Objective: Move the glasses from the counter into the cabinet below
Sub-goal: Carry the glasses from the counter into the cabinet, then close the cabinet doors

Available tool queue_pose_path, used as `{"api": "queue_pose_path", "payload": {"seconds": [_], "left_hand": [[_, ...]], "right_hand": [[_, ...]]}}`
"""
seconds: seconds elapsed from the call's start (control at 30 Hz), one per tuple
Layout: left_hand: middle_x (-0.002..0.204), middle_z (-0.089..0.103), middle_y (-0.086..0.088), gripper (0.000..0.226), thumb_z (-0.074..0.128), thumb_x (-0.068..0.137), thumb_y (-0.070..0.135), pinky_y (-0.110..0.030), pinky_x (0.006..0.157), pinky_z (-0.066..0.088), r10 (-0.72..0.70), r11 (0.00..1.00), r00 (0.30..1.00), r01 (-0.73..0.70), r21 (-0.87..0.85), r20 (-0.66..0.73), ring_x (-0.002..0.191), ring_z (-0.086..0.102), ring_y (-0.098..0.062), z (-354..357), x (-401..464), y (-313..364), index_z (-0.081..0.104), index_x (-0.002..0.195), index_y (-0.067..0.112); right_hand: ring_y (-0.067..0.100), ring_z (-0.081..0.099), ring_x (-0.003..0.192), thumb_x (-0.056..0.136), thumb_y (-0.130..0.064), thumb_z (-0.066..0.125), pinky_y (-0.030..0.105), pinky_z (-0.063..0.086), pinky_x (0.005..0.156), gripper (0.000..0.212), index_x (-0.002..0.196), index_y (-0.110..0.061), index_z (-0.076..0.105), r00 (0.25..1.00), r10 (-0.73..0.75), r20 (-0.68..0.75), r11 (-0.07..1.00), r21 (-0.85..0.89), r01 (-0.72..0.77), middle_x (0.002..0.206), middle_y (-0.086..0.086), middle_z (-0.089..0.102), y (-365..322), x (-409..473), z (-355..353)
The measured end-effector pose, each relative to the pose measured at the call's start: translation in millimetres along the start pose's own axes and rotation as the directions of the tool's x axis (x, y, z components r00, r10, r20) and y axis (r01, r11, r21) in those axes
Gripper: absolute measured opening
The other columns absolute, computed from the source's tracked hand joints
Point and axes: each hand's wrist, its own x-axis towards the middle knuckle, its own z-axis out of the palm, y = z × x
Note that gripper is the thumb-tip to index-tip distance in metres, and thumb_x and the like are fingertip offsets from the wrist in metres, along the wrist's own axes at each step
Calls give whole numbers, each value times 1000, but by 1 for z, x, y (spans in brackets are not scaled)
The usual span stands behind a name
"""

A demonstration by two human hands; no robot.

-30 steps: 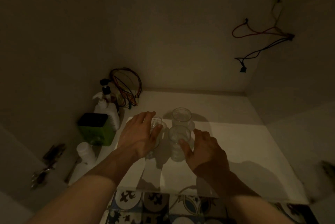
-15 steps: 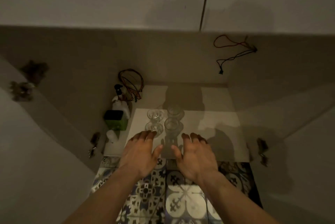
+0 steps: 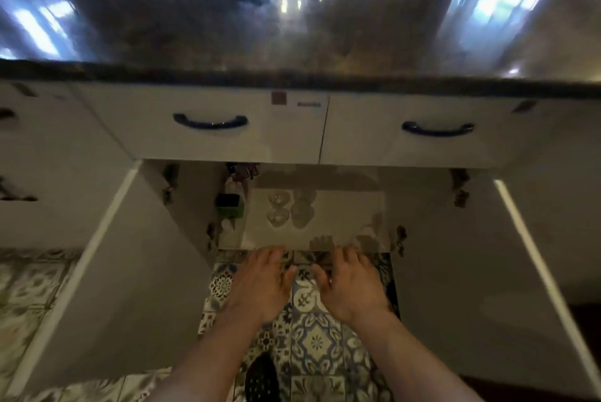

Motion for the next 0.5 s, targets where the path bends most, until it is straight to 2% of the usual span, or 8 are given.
{"api": "queue_pose_path", "payload": {"seconds": [0.13,0.27,0.4,0.5], "left_hand": [[153,43,0,62,28,99,61,-41,112,37,-48,997,998,46,-60,-28,138,40,-23,-50,-47,37,34,150,26],[150,45,-1,58,30,99,60,-43,108,42,-92,995,994,90,-42,-62,135,44,-24,-84,-86,58,38,146,27],[155,41,2,61,30,98,61,-45,113,39,-108,994,991,106,-35,-81,141,38,-23,-114,-110,70,33,150,29],[156,39,2,62,30,97,63,-46,116,35,-114,993,990,112,-22,-89,143,37,-23,-127,-118,73,31,151,31]], "right_hand": [[34,38,137,101,-59,26,46,33,115,64,145,-14,39,998,-5,-67,998,68,9,147,13,45,-3,-60,-46],[32,44,133,100,-59,30,45,39,111,62,144,-16,41,992,-5,-127,995,95,17,143,10,49,11,-105,-76],[30,45,132,99,-59,32,45,40,111,61,142,-17,44,988,-5,-152,995,98,20,143,8,50,18,-133,-98],[31,40,139,99,-60,33,46,36,116,64,145,-15,41,988,0,-155,995,97,15,150,11,45,20,-144,-103]]}}
